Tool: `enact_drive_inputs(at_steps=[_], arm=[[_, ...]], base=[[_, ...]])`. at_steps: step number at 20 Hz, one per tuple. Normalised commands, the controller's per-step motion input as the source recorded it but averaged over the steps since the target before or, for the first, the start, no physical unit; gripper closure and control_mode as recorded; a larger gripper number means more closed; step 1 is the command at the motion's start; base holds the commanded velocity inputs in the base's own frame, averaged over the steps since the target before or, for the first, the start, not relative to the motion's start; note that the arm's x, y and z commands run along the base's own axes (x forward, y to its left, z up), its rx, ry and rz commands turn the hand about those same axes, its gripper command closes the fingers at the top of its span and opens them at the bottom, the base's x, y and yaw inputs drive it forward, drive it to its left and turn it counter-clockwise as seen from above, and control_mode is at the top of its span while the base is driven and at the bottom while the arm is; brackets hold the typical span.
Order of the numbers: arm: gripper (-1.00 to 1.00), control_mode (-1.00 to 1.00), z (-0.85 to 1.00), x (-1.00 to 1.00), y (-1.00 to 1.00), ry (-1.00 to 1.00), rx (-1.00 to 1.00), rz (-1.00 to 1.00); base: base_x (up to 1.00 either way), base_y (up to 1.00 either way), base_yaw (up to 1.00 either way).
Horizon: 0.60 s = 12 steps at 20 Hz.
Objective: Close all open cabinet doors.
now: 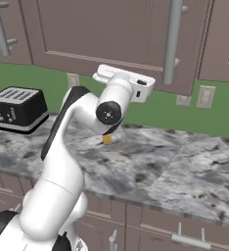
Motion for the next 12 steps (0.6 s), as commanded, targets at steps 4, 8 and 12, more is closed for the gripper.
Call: enact_drive_inputs(at_steps=[4, 8, 12], arm=[[-1.0, -1.0, 0.15, 0.26, -0.01, 0.0, 0.0, 0.1], [-1.0, -1.0, 0.26, 0.26, 0.0, 0.0, 0.0, 0.08], [-1.0, -1.0, 0.24, 0.23, 0.0, 0.0, 0.0, 0.07]], base=[[0.0, 0.0, 0.0], [0.0, 0.0, 0.0], [0.0, 0.0, 0.0]])
